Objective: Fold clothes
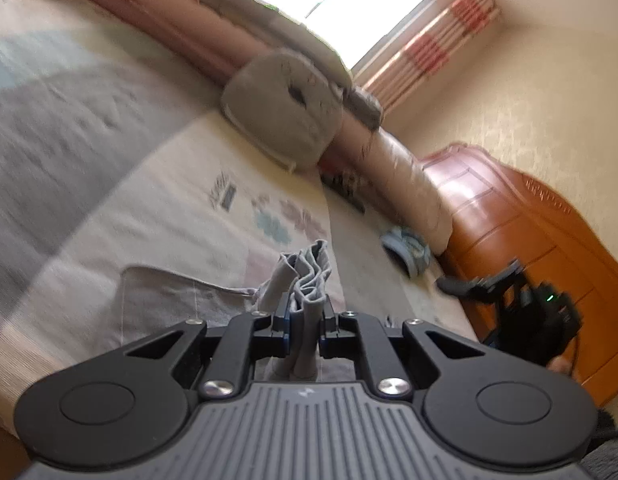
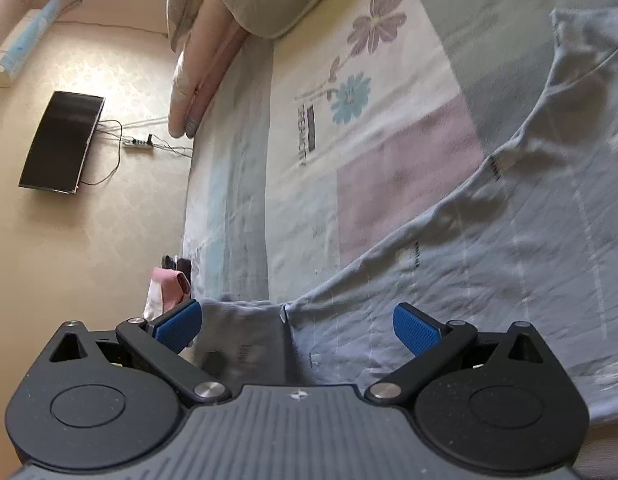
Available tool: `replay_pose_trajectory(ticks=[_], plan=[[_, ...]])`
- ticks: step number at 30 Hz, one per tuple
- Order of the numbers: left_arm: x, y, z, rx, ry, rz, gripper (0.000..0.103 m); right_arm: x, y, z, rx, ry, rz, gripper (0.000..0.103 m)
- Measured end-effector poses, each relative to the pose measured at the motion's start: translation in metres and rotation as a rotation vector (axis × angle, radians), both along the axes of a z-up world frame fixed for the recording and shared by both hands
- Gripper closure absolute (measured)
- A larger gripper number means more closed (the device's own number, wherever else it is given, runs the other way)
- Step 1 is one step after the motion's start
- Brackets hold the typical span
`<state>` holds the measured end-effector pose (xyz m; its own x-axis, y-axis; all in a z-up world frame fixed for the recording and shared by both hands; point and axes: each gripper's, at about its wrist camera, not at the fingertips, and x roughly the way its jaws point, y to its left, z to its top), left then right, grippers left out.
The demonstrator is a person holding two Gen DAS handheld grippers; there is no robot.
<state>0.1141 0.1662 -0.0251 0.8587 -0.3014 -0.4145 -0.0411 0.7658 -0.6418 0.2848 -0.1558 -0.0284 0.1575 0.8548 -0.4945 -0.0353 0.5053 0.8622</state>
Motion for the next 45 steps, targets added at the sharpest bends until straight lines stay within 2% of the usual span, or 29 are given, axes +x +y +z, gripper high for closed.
replay_pose_trajectory(ticks=[7,15,19,22,24,26,28,30,32,36,39,41,45], plan=[[0.016,-0.019,-0.022,-0.001,0.066,-0.072,0.093,0.001,-0.022,-0.001,0.000,0.002,-0.040,0.000],[0.032,-0.029,-0.040,0.000,0.120,-0.125,0.093,0.005,-0.026,-0.003,-0.015,0.001,-0.048,0.000],[0.037,-0.035,-0.045,0.012,0.172,-0.213,0.093,0.006,-0.025,-0.005,-0.027,0.005,-0.056,0.000],[0.033,-0.034,-0.041,0.034,0.198,-0.251,0.087,0.007,-0.023,-0.007,-0.024,0.007,-0.069,0.000],[0.029,-0.029,-0.032,0.037,0.182,-0.275,0.082,0.007,-0.020,-0.007,-0.024,0.005,-0.074,0.000],[0.023,-0.019,-0.020,0.063,0.154,-0.306,0.063,0.007,-0.017,-0.007,-0.023,0.001,-0.077,0.000],[0.018,-0.009,-0.011,0.101,0.133,-0.325,0.053,0.007,-0.013,-0.006,-0.018,-0.007,-0.078,0.000],[0.017,0.004,-0.006,0.146,0.127,-0.314,0.054,0.006,-0.009,-0.004,-0.014,-0.012,-0.081,0.000],[0.019,0.020,-0.007,0.158,0.125,-0.273,0.054,0.005,-0.005,-0.002,-0.013,-0.017,-0.084,0.000],[0.038,0.045,-0.032,0.129,0.138,-0.227,0.054,0.000,0.005,0.001,-0.029,-0.034,-0.086,0.000],[0.055,0.052,-0.056,0.058,0.191,-0.264,0.054,-0.007,0.012,0.004,-0.055,-0.053,-0.088,0.000],[0.056,0.054,-0.057,0.040,0.184,-0.295,0.054,-0.014,0.017,0.005,-0.078,-0.065,-0.095,0.000],[0.046,0.064,-0.040,0.092,0.123,-0.336,0.052,-0.025,0.023,0.002,-0.107,-0.066,-0.131,0.000]])
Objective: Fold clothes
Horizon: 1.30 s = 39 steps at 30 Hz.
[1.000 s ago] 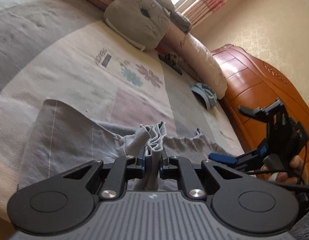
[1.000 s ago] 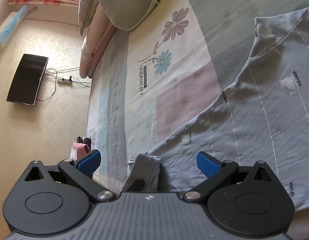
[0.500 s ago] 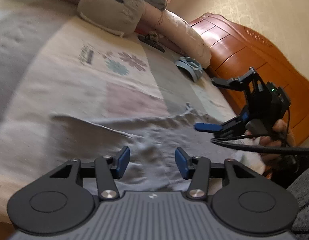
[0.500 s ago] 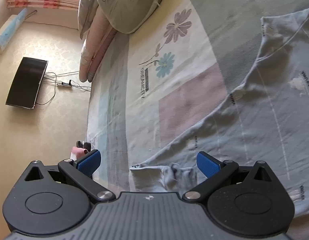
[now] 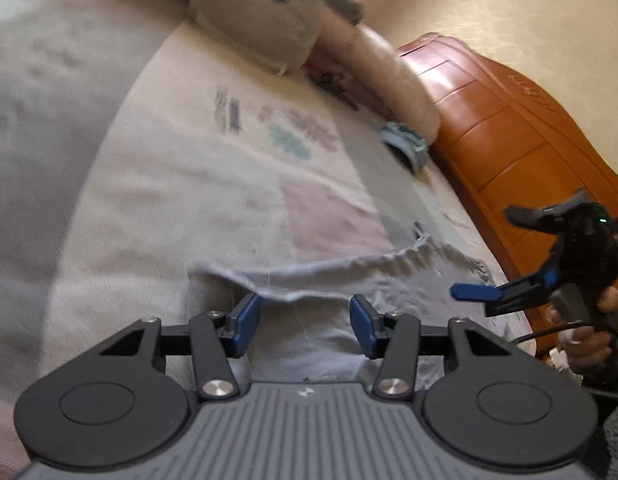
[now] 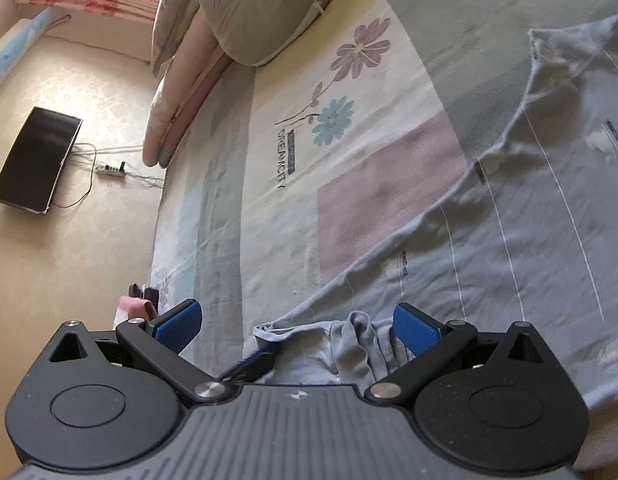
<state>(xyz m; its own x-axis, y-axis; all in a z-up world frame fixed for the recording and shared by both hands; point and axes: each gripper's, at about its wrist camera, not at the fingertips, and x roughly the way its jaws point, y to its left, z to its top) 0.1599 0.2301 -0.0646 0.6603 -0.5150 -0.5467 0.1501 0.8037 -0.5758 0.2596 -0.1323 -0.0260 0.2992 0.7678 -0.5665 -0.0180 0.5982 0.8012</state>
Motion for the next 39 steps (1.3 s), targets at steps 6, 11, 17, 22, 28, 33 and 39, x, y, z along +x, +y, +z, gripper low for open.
replay_pose_trajectory(ticks=[6,11,17,22,28,33,39], plan=[[0.017,0.013,-0.016,0.033,0.027,-0.019,0.049,-0.015,0.018,0.002,-0.050,-0.049,0.014,0.000],[0.009,0.014,0.010,0.058,-0.041,-0.038,0.045,-0.025,0.046,0.005,-0.162,-0.144,0.147,0.000],[0.004,0.010,0.004,0.022,-0.002,-0.093,0.040,-0.037,0.093,-0.006,-0.179,-0.288,0.403,0.000],[0.015,0.013,-0.015,-0.010,0.068,-0.011,0.041,-0.047,0.114,-0.036,-0.208,-0.336,0.563,0.000],[-0.004,0.010,0.001,-0.034,0.059,0.017,0.036,-0.046,0.099,-0.040,-0.126,-0.349,0.562,0.000],[-0.016,-0.005,-0.010,-0.004,0.138,0.070,0.036,-0.044,0.100,-0.036,-0.133,-0.356,0.594,0.000],[-0.015,-0.045,0.030,0.232,0.048,0.070,0.034,-0.043,0.072,-0.010,-0.314,-0.453,0.601,0.000]])
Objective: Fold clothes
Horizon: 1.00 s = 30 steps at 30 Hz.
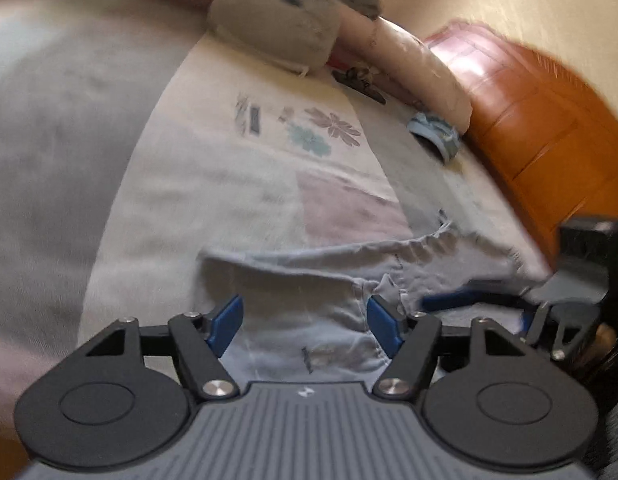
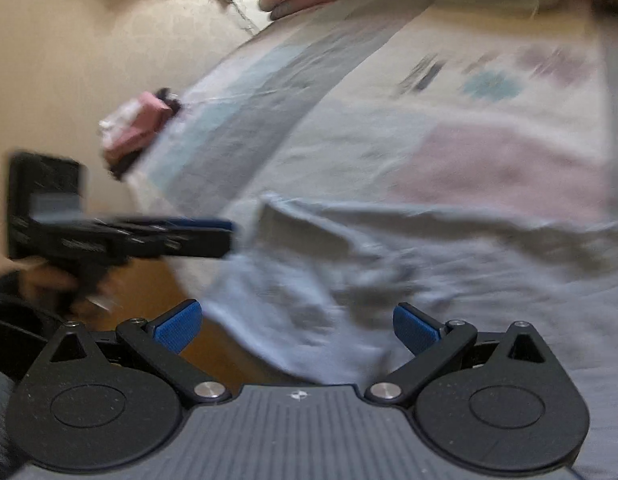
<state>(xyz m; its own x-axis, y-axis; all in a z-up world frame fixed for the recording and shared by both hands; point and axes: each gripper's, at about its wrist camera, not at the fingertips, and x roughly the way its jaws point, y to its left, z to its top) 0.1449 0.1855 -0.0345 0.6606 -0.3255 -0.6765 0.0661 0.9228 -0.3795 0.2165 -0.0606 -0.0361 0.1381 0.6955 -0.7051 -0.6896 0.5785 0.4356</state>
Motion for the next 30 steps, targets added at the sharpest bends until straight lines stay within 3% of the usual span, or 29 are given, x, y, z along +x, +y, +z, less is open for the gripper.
replay_pose_trajectory(ticks=[2,5,8,14,18,24,30], plan=[[0.006,-0.022,0.005,0.114,-0.009,-0.020,0.034,0.001,-0.019,0.006,-0.100,-0.096,-0.034,0.000],[0.017,-0.055,0.000,0.216,0.003,-0.062,0.033,0.005,-0.054,0.011,-0.237,-0.211,-0.106,0.000],[0.025,-0.078,-0.010,0.236,0.032,-0.090,0.033,0.014,-0.093,0.006,-0.321,-0.244,-0.201,0.000],[0.031,-0.095,-0.030,0.221,0.076,-0.084,0.027,0.023,-0.138,-0.034,-0.420,-0.202,-0.302,0.000],[0.034,-0.098,-0.024,0.236,0.109,-0.071,0.027,0.012,-0.153,-0.040,-0.337,-0.236,-0.388,0.000],[0.035,-0.108,-0.004,0.260,0.075,-0.058,0.027,-0.007,-0.156,-0.047,-0.277,-0.340,-0.457,0.000],[0.044,-0.126,0.021,0.268,0.003,-0.080,0.026,-0.006,-0.178,-0.022,-0.270,-0.290,-0.464,0.000]])
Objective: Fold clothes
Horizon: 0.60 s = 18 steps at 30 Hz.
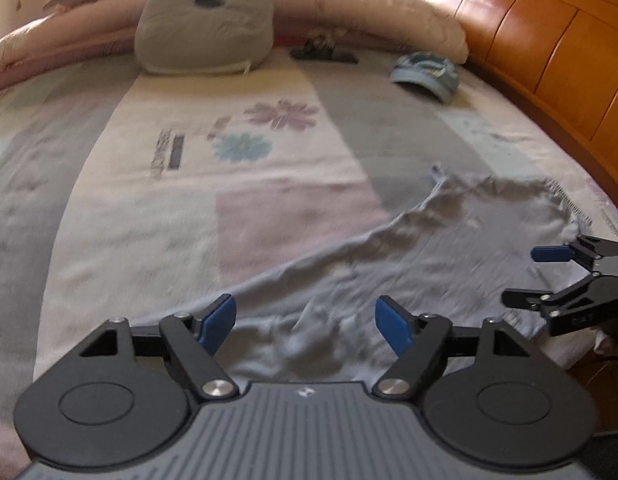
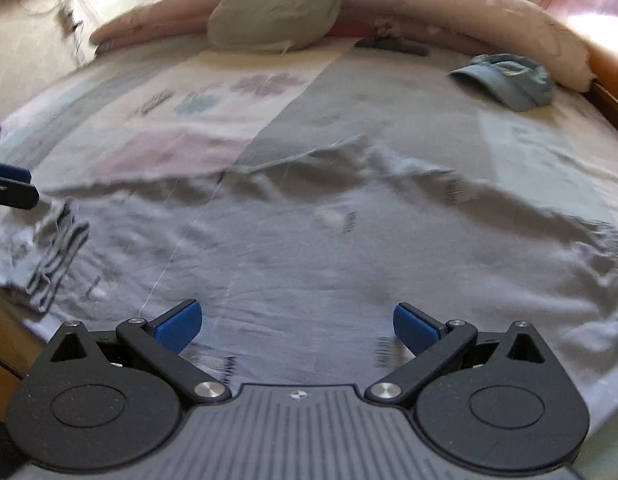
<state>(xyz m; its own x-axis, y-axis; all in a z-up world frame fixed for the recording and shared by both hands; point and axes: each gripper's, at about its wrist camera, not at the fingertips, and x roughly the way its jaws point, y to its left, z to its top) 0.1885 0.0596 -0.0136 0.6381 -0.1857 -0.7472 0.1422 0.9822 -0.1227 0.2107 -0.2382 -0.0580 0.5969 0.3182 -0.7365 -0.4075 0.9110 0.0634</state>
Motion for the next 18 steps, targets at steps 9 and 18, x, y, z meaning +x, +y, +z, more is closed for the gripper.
replay_pose_trajectory(ticks=[9,18], plan=[[0.018,-0.038,-0.010,-0.024,0.028,-0.079,0.025,-0.014,-0.085,-0.011,0.085,0.093,-0.258,0.000],[0.029,-0.070,-0.006,-0.040,0.016,-0.137,0.025,-0.016,-0.175,0.007,0.501,0.107,-0.438,0.000]])
